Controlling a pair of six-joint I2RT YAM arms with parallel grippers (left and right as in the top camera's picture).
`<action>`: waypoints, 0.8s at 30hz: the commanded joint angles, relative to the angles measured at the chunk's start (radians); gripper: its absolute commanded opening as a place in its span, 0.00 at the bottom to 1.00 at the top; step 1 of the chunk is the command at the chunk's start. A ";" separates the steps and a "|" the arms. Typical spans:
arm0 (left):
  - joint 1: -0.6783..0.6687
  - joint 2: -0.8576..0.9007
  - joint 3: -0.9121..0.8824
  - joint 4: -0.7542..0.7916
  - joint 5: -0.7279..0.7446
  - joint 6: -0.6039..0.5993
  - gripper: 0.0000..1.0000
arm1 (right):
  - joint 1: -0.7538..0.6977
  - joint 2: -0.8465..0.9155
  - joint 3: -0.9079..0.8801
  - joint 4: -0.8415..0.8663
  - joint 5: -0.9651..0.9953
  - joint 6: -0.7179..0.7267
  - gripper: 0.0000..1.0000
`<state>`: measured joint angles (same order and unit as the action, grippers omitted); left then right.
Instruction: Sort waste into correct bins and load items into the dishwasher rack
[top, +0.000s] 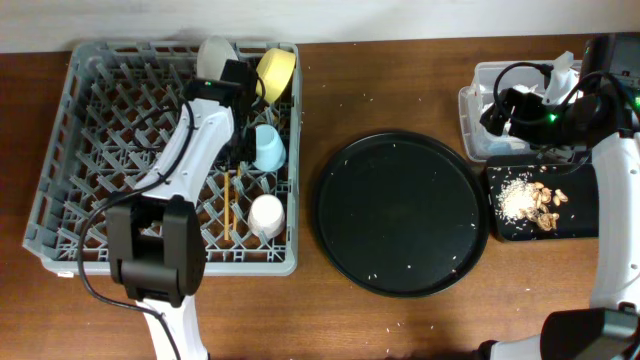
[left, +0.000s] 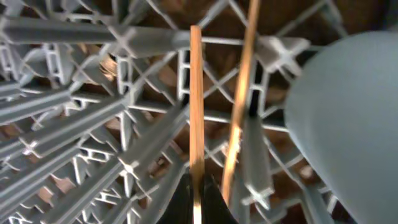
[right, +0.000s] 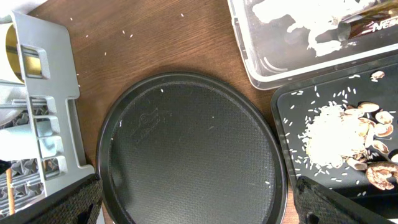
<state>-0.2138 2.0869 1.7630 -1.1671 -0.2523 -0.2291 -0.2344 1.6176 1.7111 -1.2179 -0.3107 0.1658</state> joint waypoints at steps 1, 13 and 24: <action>0.012 -0.005 -0.011 0.017 -0.071 -0.009 0.21 | -0.002 -0.007 0.006 0.002 0.009 0.006 0.98; 0.021 -0.364 0.145 -0.030 0.028 -0.002 0.63 | -0.002 -0.007 0.006 0.002 0.009 0.007 0.99; 0.021 -0.646 0.145 -0.163 0.028 -0.002 0.99 | -0.002 -0.007 0.006 0.002 0.009 0.007 0.98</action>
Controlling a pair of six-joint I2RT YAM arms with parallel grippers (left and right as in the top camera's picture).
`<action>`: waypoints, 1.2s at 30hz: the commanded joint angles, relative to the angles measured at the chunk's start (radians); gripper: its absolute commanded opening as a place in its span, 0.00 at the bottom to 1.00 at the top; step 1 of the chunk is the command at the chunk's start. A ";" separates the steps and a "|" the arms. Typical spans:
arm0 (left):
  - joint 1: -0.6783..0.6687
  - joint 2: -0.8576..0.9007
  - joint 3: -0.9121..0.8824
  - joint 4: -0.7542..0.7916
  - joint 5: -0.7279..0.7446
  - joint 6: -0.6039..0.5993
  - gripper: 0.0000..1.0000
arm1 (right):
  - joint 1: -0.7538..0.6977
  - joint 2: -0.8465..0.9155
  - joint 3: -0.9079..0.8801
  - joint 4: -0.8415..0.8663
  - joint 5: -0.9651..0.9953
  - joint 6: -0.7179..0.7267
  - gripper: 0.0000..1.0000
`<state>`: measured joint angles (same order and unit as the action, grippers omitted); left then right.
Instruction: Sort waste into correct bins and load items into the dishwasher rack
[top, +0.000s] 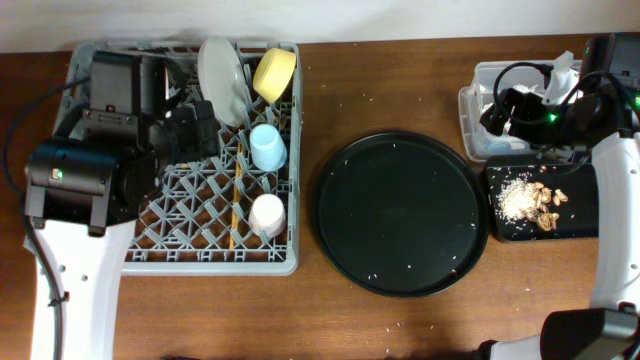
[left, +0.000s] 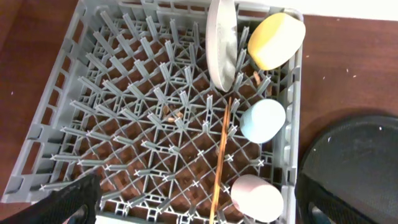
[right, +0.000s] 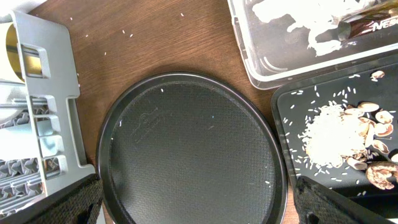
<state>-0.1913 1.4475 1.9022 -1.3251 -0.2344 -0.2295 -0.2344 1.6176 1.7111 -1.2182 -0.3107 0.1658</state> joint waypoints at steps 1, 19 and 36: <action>-0.002 -0.007 0.005 -0.005 0.010 -0.002 0.99 | -0.001 -0.007 0.006 0.003 0.009 0.007 0.98; -0.002 -0.007 0.005 -0.005 0.010 -0.002 0.99 | 0.203 -1.433 -1.525 1.158 0.198 0.087 0.98; -0.002 -0.007 0.005 -0.005 0.010 -0.002 0.99 | 0.306 -1.614 -1.706 1.137 0.334 0.102 0.98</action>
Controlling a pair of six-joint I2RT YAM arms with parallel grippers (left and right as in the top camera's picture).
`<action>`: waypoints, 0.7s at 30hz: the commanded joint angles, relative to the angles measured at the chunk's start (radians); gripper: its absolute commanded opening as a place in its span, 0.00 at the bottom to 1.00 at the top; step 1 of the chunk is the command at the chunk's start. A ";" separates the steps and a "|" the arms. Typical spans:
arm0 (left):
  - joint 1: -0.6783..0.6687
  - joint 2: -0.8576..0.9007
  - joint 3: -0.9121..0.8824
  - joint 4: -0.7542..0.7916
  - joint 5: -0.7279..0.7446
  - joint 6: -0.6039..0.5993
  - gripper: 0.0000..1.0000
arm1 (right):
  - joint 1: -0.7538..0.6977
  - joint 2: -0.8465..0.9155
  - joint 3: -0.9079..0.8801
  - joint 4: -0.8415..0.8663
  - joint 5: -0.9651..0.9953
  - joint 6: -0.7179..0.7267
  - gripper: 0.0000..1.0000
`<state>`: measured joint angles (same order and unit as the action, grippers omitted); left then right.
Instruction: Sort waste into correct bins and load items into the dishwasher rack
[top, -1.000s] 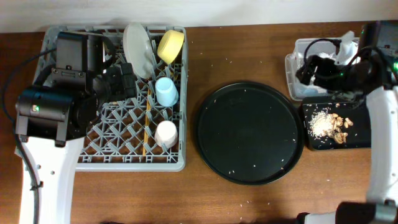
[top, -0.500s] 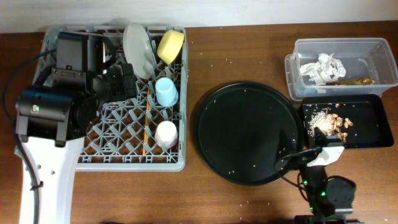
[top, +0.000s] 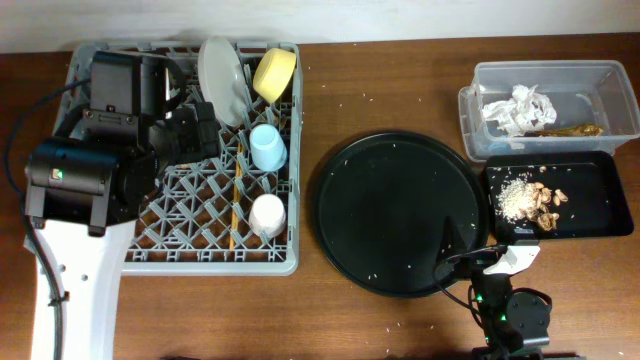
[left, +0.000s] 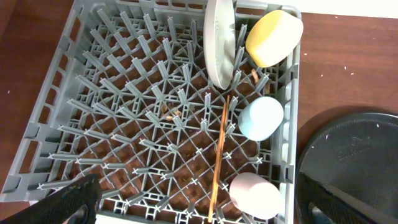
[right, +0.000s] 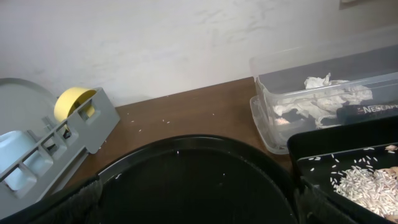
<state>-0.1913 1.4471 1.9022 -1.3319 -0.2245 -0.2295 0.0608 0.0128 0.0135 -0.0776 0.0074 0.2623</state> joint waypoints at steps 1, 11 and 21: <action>-0.002 -0.006 0.005 -0.003 0.000 -0.002 0.99 | 0.010 -0.010 -0.008 -0.003 0.016 0.005 0.99; 0.146 -0.773 -1.227 0.936 -0.027 -0.002 0.99 | 0.010 -0.010 -0.008 -0.003 0.016 0.005 0.98; 0.214 -1.443 -1.893 1.265 0.053 0.182 0.99 | 0.010 -0.009 -0.008 -0.003 0.016 0.005 0.99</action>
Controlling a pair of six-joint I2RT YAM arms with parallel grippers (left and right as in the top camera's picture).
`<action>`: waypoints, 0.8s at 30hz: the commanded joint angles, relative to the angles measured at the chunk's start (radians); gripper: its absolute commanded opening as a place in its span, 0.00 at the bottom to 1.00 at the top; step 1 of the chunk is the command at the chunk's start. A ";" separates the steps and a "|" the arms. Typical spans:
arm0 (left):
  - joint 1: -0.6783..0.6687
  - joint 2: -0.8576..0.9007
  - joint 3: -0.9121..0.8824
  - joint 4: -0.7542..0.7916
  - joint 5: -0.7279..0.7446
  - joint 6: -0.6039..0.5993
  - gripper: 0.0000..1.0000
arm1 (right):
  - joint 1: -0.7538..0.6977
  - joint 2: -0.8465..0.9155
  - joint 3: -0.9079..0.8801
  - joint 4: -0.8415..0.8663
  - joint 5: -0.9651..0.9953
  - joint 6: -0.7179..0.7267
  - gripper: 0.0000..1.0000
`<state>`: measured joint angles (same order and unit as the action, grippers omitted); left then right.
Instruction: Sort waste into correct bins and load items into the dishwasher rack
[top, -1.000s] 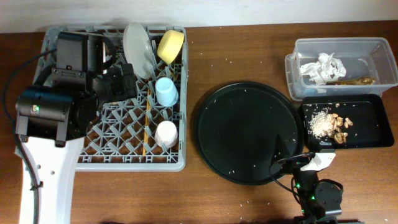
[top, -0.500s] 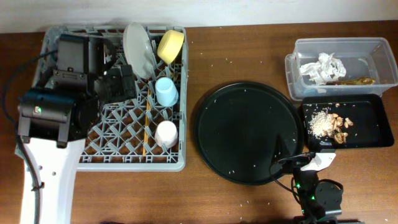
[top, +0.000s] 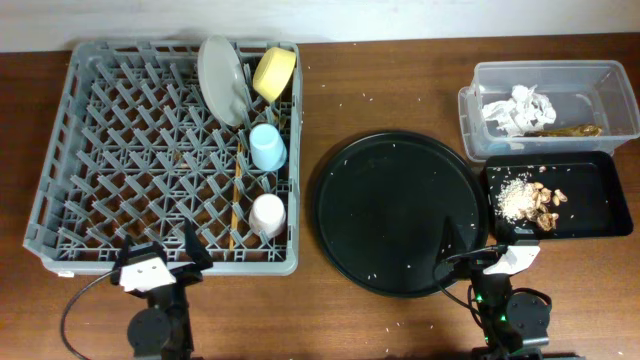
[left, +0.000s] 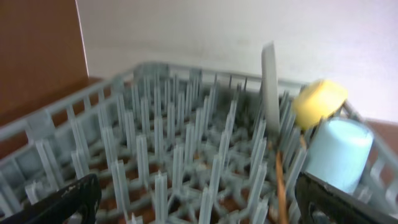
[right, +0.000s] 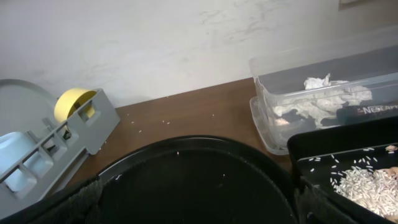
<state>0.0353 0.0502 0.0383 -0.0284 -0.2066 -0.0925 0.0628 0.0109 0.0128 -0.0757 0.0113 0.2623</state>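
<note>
The grey dishwasher rack (top: 120, 150) holds an upright grey plate (top: 218, 68), a yellow cup (top: 274, 72), a blue cup (top: 267, 147), a white cup (top: 266, 214) and wooden chopsticks (top: 234, 200). My left gripper (top: 160, 257) sits open and empty at the table's front edge, just in front of the rack. Its wrist view looks across the rack's prongs (left: 155, 162) to the plate (left: 268, 81) and blue cup (left: 339, 152). My right gripper (top: 482, 255) is open and empty at the front edge, by the round black tray (top: 400, 212).
A clear bin (top: 548, 105) at the back right holds crumpled paper and a wrapper. In front of it a black rectangular tray (top: 575, 200) holds rice and nut shells. Rice grains are scattered over the brown table (top: 390, 80). The right wrist view shows the bin (right: 323, 93) and the round tray (right: 199, 180).
My left arm was high over the rack, looking down into it. Now it sits low at the table's front edge, looking across the rack. The right arm has not moved.
My left gripper was down in the rack with a chopstick between its fingertips, and my right arm was over the bins. Then the left gripper was open high above the rack, the chopsticks lying in it. The right arm then sat at the front edge, and now the left too.
</note>
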 joint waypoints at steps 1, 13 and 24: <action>-0.033 -0.046 -0.029 -0.037 0.035 0.045 0.99 | 0.008 -0.007 -0.007 -0.005 0.013 0.005 0.98; -0.056 -0.045 -0.029 -0.038 0.035 0.045 0.99 | 0.008 -0.008 -0.007 -0.005 0.012 0.005 0.98; -0.056 -0.045 -0.029 -0.038 0.035 0.045 0.99 | 0.008 -0.008 -0.007 -0.005 0.013 0.005 0.98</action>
<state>-0.0170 0.0154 0.0147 -0.0658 -0.1829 -0.0669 0.0628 0.0109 0.0128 -0.0757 0.0113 0.2619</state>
